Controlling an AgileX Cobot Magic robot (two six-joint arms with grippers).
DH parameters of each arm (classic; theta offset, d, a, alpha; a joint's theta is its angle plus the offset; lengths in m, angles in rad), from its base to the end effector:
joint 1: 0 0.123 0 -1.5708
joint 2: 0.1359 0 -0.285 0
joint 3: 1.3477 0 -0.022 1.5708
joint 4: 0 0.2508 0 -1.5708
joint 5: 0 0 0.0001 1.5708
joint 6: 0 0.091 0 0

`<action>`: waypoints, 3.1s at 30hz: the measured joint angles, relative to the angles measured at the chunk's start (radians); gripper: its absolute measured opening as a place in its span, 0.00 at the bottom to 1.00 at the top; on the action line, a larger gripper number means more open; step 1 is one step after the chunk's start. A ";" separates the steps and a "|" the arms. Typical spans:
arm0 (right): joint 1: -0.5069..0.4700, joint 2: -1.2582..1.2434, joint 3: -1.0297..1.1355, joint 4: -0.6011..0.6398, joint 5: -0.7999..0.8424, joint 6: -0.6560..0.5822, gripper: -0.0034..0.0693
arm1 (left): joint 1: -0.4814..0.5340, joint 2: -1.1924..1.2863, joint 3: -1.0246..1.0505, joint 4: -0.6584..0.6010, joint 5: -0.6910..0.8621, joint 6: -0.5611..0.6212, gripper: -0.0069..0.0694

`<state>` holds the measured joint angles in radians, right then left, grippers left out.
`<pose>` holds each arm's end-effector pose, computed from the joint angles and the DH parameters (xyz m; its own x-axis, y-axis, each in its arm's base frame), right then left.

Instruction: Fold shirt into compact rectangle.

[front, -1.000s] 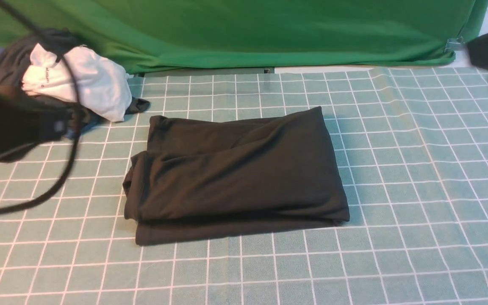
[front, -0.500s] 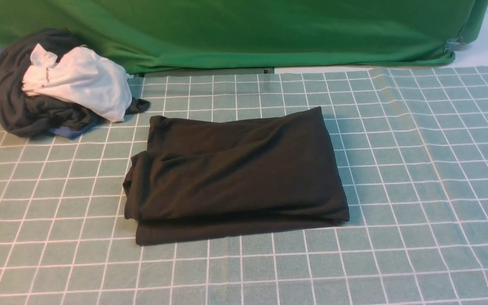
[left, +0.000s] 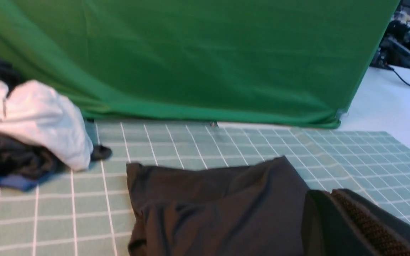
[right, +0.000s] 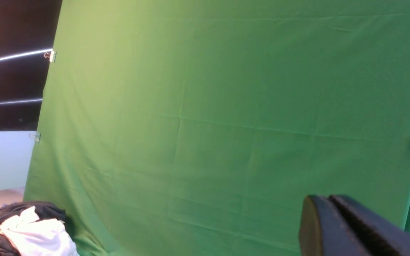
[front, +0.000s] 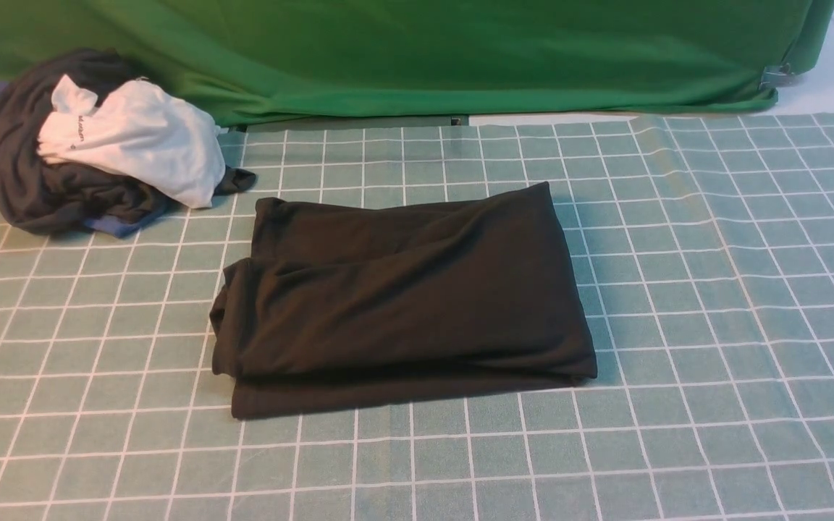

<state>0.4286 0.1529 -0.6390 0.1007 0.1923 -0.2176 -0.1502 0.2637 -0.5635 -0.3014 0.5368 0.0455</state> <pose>0.0084 0.0058 0.3925 0.3878 0.0470 -0.9206 -0.3885 0.9140 -0.1170 0.0479 -0.0213 0.3372 -0.1884 -0.1853 -0.9644 0.2625 0.9368 -0.2313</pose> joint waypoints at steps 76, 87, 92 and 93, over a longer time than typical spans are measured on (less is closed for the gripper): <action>0.000 0.000 0.000 -0.001 0.002 0.002 0.37 | 0.214 -0.264 0.567 0.223 -0.313 0.151 0.11; -0.095 -0.014 0.069 -0.001 0.038 -0.036 0.37 | 0.214 -0.264 0.567 0.223 -0.313 0.151 0.11; -0.262 -0.014 0.220 -0.001 0.046 -0.060 0.37 | 0.214 -0.264 0.567 0.223 -0.313 0.151 0.11; -0.303 -0.014 0.271 -0.001 0.046 -0.068 0.37 | 0.214 -0.264 0.567 0.223 -0.313 0.151 0.11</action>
<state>0.1258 0.1393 -0.3678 0.0997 0.2382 -0.2857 0.0642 0.0000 0.0040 -0.0780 0.2237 0.1968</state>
